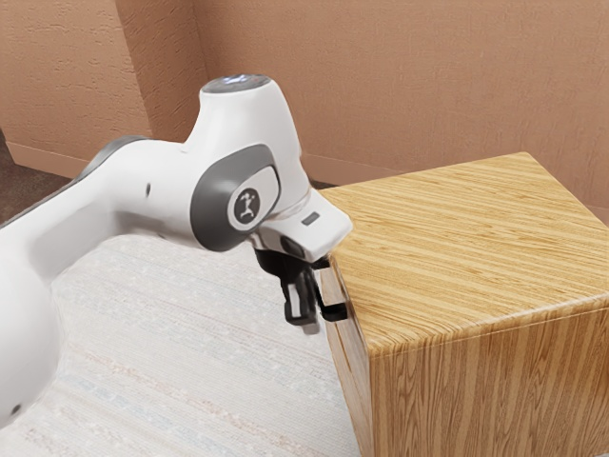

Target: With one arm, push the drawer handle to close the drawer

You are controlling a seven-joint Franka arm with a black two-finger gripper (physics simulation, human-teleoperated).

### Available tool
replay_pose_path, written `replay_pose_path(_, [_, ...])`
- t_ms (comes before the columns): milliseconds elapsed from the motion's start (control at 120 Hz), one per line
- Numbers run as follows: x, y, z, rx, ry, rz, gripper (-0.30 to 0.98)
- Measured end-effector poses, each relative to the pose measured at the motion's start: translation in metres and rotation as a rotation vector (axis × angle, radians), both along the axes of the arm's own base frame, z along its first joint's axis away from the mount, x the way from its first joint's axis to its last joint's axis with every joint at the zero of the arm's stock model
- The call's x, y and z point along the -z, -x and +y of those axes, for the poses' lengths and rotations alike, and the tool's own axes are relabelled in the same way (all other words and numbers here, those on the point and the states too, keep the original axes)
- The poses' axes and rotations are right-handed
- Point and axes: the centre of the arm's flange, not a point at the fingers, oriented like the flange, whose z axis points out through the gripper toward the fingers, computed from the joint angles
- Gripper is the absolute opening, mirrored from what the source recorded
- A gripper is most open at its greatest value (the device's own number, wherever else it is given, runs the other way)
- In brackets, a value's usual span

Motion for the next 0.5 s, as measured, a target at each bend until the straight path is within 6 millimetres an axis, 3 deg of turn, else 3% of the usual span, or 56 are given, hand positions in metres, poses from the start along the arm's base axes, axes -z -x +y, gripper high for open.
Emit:
replay_pose_path(100, [-0.02, 0.016, 0.008, 0.008, 0.023, -0.013, -0.1])
replay_pose_path(200, [-0.057, 0.032, 0.035, 0.002, 0.034, -0.037, -0.1])
replay_pose_path(258, [-0.088, 0.033, 0.06, 0.002, 0.035, -0.037, -0.1])
replay_pose_path(325, [-0.15, 0.028, 0.082, 0.059, 0.032, -0.059, -0.09])
replay_pose_path(358, [-0.178, 0.025, 0.093, 0.11, 0.039, -0.059, -0.03])
replay_pose_path(400, [-0.198, 0.015, 0.111, 0.154, 0.059, -0.044, 0.07])
replay_pose_path(450, [-0.206, 0.003, 0.143, 0.154, 0.074, -0.015, 0.18])
replay_pose_path(500, [-0.21, 0.004, 0.157, 0.152, 0.05, 0.014, 0.29])
